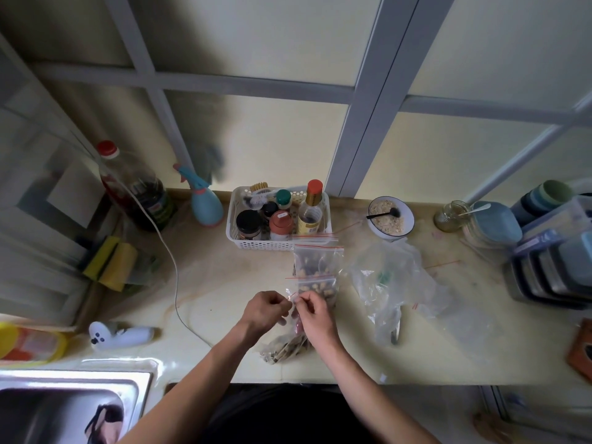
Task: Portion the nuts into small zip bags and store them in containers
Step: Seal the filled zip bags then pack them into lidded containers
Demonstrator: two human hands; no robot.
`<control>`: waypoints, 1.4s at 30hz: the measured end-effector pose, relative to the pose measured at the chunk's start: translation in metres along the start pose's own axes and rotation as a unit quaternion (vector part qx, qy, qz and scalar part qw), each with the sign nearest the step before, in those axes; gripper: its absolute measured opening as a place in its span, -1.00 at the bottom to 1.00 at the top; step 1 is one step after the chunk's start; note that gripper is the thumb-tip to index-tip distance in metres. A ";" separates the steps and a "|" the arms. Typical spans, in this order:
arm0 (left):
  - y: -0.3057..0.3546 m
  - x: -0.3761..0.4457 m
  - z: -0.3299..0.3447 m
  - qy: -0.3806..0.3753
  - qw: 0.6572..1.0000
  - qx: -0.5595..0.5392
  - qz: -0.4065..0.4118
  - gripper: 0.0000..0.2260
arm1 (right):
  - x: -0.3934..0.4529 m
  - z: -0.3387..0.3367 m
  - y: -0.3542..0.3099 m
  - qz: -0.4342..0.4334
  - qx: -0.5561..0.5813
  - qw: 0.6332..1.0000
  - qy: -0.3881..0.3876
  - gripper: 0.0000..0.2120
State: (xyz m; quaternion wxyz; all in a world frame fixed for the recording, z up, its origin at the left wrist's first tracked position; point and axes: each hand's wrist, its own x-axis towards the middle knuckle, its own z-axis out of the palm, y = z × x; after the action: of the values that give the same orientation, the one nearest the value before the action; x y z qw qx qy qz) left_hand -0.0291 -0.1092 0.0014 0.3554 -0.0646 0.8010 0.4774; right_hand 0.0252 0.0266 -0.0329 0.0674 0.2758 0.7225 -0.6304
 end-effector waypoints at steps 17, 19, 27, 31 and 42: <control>0.009 0.006 0.005 0.016 0.998 0.057 0.006 -0.84 | 0.007 -0.005 -0.006 -0.012 -0.055 0.998 -0.007 -0.87; 0.007 0.006 0.005 0.009 0.999 0.046 -0.009 -0.85 | 0.008 -0.003 -0.003 -0.018 -0.074 0.997 0.015 -0.87; -0.001 0.002 -0.002 -0.003 0.999 0.033 -0.027 -0.86 | 0.017 0.005 0.018 -0.015 -0.124 0.990 0.064 -0.86; -0.005 -0.002 -0.002 -0.001 0.999 0.037 -0.028 -0.86 | 0.006 0.008 0.009 -0.001 -0.123 0.989 0.082 -0.89; -0.015 -0.015 -0.008 0.005 0.999 0.047 -0.016 -0.85 | -0.015 0.001 -0.002 0.024 -0.095 0.986 0.133 -0.88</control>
State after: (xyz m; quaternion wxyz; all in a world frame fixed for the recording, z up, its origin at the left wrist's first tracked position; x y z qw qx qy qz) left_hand -0.0156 -0.1273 0.0021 0.3616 -0.0627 0.8233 0.4331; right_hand 0.0370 0.0210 -0.0245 0.0117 0.3667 0.7747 -0.5150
